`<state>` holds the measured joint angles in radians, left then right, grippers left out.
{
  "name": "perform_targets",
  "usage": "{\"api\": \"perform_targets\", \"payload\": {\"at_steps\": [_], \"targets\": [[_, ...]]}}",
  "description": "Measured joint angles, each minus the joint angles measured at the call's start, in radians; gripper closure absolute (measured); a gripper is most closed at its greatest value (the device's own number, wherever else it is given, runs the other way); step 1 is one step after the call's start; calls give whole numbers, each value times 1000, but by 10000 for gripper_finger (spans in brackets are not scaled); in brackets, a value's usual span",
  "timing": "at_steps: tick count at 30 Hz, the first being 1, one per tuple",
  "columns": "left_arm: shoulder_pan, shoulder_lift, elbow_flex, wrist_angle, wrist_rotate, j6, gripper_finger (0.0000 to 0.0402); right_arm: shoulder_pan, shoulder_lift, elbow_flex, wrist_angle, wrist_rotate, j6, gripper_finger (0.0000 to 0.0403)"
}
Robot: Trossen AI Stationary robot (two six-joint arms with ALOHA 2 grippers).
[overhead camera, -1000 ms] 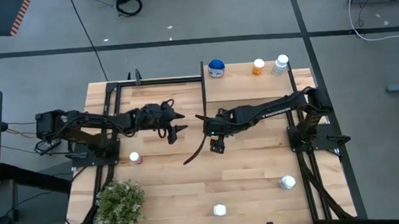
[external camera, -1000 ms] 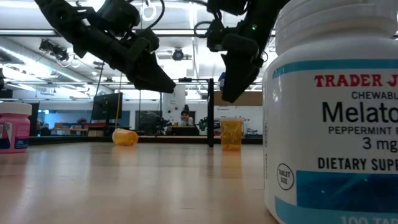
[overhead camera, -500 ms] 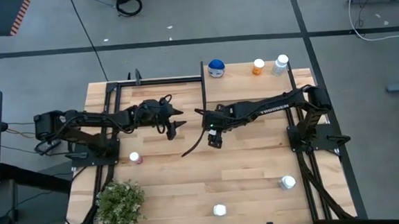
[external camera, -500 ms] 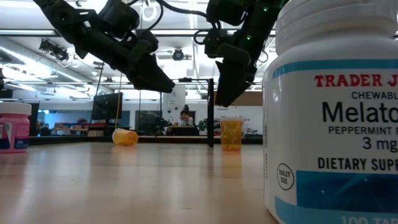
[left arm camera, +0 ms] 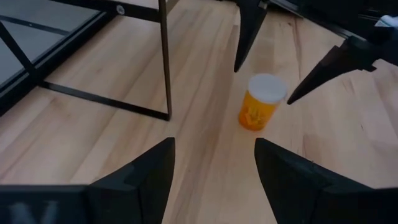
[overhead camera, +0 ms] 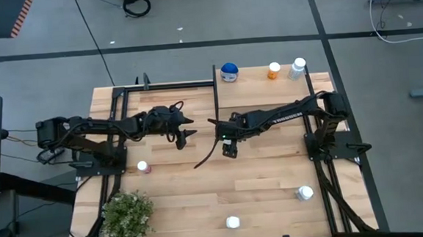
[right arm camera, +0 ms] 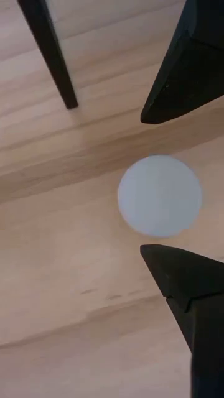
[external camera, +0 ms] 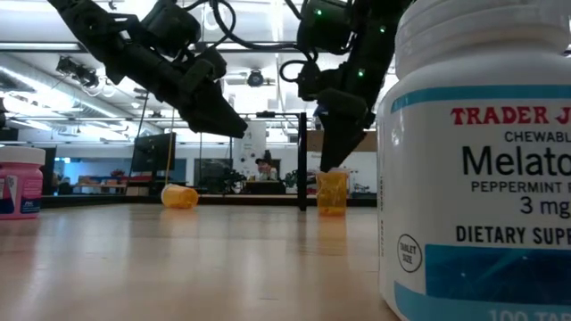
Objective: Pick and place medicine bottles onto shelf by color
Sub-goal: Put the bottom orange pill bottle on the shelf
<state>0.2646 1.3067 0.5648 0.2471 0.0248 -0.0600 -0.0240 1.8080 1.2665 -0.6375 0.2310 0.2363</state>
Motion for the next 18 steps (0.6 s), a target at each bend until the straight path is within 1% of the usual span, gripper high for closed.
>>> {"api": "perform_targets", "payload": {"at_steps": [4,12,18], "targets": [[0,0,0,1,0,0,175,-1,-2,-19,28,1,2,61],[0,0,0,2,0,-7,180,3,-2,-23,31,-3,24,61],[0,0,0,2,-1,-7,181,3,4,-39,58,-39,29,61]]}}
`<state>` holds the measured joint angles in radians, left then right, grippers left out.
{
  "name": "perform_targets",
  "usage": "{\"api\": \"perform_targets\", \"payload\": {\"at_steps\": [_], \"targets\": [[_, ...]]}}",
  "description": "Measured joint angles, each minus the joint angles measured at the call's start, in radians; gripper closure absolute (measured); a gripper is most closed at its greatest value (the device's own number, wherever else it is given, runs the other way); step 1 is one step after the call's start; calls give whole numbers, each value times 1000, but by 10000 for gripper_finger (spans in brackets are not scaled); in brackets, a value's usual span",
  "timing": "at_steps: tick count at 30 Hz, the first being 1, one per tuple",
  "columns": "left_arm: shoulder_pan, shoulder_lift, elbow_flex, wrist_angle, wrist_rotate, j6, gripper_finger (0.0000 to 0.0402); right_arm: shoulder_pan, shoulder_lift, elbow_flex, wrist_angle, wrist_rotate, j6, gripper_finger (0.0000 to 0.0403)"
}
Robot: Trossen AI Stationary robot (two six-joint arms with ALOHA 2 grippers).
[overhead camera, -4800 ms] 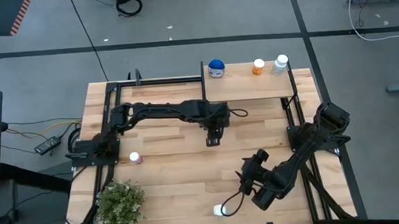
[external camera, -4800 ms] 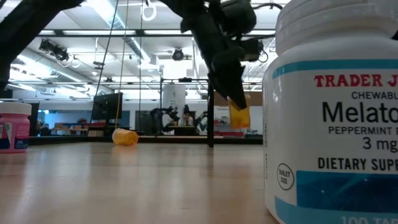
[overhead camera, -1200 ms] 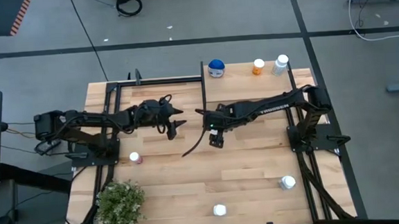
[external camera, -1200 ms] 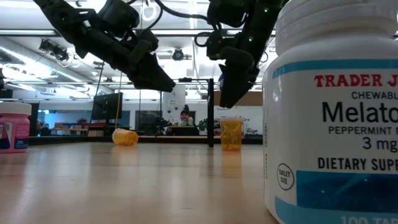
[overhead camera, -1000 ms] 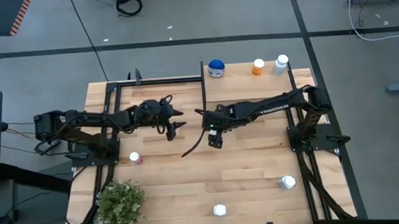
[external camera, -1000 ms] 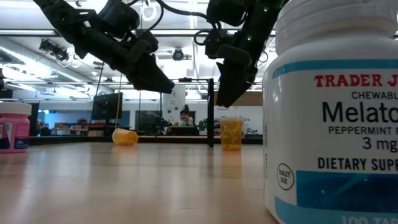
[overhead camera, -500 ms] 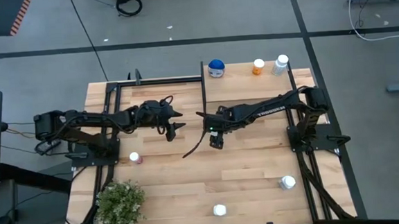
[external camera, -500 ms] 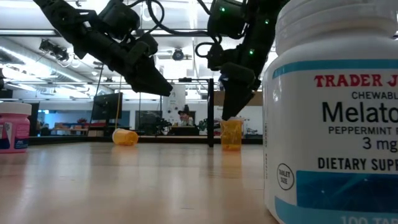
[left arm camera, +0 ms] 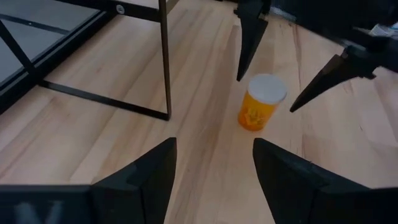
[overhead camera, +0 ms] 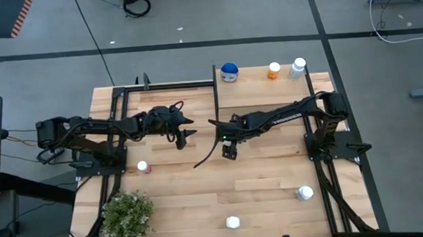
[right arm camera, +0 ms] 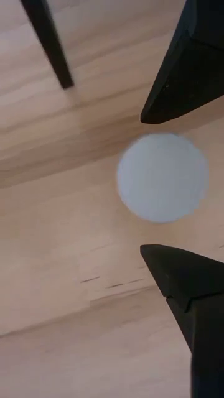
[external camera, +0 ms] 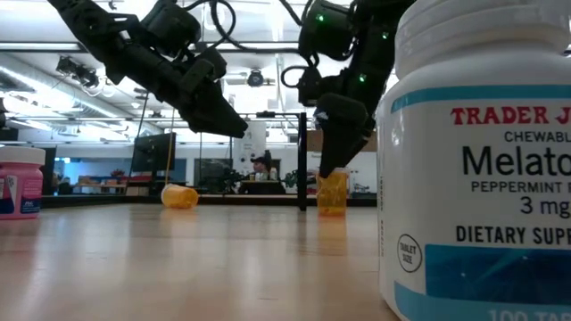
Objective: Pick and place medicine bottles onto shelf by color
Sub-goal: Put the bottom orange pill bottle on the shelf
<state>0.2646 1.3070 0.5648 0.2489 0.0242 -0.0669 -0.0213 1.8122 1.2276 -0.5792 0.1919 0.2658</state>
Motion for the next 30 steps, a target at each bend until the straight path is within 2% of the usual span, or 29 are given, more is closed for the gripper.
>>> {"api": "perform_targets", "payload": {"at_steps": [6,17,25,30], "targets": [[0,0,0,-2,0,0,186,-1,2,-49,38,-10,13,61],[0,0,0,-9,0,0,191,-4,2,-49,74,-8,2,63],[0,0,0,-12,0,0,192,-4,2,-49,74,-5,-9,88],[0,0,0,-15,-1,0,197,-4,2,-48,71,35,-26,111]]}}
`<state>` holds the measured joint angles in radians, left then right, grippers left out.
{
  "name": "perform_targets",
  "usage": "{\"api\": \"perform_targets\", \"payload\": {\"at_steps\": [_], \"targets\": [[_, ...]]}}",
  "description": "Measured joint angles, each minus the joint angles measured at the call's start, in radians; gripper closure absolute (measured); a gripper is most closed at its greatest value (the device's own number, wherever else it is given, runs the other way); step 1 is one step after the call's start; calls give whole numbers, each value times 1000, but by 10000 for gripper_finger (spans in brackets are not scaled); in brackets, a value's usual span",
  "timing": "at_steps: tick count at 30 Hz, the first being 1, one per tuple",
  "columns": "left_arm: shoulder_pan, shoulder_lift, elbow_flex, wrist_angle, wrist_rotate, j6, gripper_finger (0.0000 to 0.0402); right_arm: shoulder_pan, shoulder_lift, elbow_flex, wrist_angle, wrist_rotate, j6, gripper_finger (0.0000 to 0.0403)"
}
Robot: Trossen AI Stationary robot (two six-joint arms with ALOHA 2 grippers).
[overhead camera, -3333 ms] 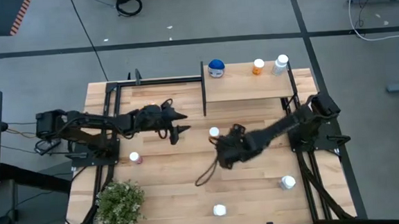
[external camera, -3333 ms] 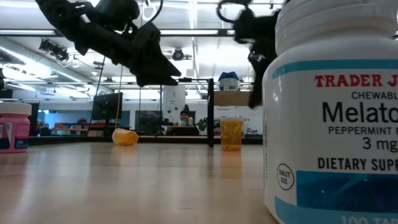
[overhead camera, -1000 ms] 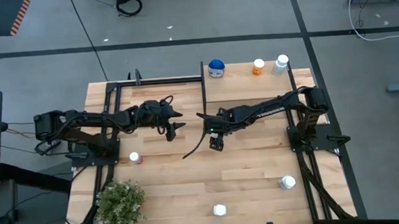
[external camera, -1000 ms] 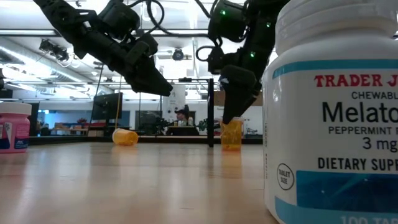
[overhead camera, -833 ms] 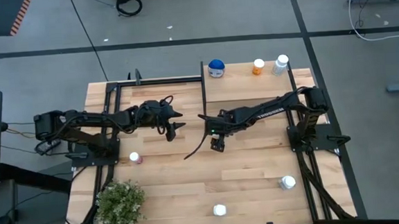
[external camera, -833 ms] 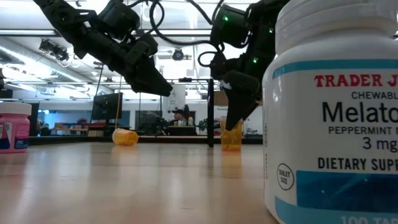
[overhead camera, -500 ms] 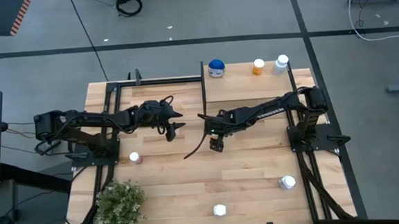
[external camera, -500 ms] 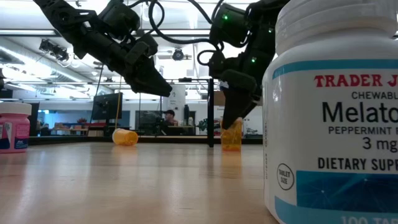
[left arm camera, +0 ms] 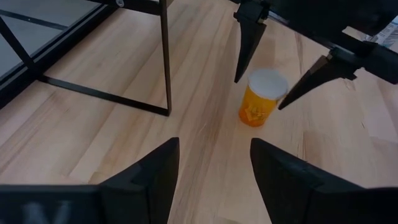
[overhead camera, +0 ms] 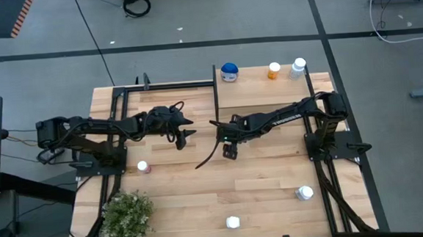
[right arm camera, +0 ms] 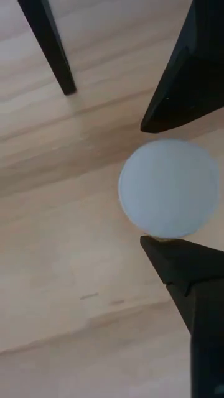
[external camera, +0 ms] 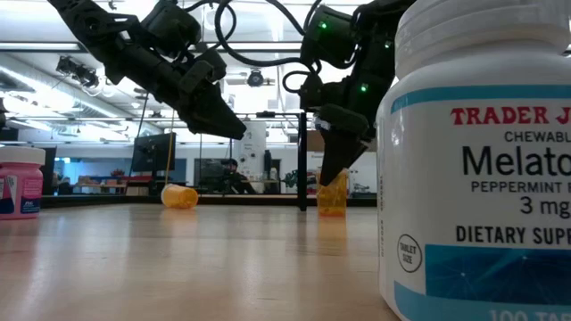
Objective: Pick and place medicine bottles onto shelf by color
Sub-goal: Put the bottom orange pill bottle on the shelf
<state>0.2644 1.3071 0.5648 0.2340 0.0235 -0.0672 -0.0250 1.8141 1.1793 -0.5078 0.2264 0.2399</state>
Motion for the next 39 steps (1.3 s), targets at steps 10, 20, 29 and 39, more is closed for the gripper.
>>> {"api": "perform_targets", "payload": {"at_steps": [10,20,29,39], "targets": [[0,0,0,-13,0,0,201,-1,0,0,-29,37,-9,152],[0,0,1,-16,0,-1,207,-1,0,59,-45,35,-13,165],[0,1,1,-26,0,-1,208,-1,0,259,-306,-38,31,165],[0,1,1,-29,0,-8,212,-46,0,613,-645,-14,49,166]]}}
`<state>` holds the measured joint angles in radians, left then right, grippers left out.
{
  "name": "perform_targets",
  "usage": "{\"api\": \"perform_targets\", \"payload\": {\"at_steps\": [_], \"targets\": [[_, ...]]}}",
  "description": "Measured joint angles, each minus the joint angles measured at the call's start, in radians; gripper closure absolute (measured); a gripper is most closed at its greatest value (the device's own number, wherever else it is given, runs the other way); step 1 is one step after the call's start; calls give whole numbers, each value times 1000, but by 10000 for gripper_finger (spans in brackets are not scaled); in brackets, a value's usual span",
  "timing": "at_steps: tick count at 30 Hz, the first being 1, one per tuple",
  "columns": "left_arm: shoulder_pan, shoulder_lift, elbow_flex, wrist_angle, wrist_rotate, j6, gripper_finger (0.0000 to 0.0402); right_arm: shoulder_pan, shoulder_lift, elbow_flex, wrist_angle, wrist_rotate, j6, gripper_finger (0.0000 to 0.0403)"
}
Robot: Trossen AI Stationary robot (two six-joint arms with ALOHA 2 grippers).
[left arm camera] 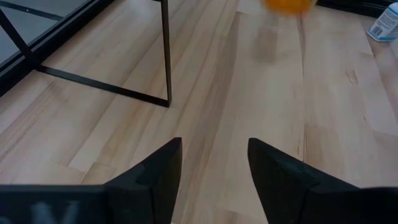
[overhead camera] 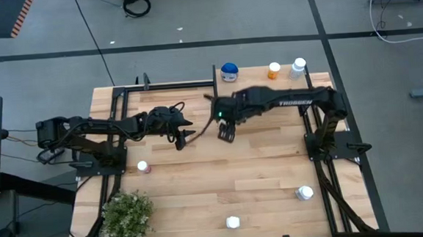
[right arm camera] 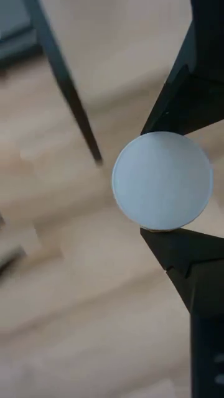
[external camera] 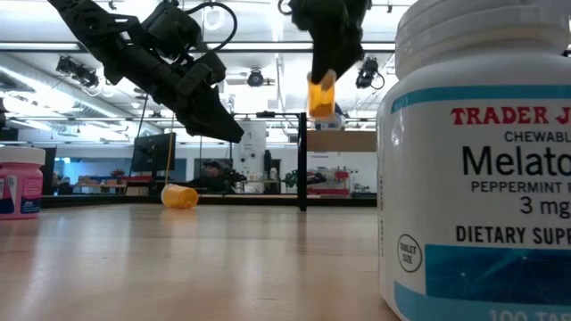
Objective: Pick and place medicine bottles onto shelf by color
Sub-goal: Put the bottom orange pill bottle on the shelf
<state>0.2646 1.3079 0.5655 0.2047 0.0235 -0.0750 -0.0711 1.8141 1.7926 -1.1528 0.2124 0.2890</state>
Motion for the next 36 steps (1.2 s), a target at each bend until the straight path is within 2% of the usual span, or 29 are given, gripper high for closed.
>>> {"api": "perform_targets", "payload": {"at_steps": [4,10,18,27,36], "targets": [[0,0,0,0,0,-7,213,-62,-1,66,-55,38,19,166],[0,0,0,-7,1,-25,212,-215,0,52,-161,42,56,166],[-5,0,0,-72,0,-27,212,-352,-51,52,-132,69,71,166],[-64,0,0,-78,0,-45,216,-516,-87,51,-142,86,140,166],[-89,0,0,-46,0,-46,217,-588,-86,51,-110,86,158,166]]}}
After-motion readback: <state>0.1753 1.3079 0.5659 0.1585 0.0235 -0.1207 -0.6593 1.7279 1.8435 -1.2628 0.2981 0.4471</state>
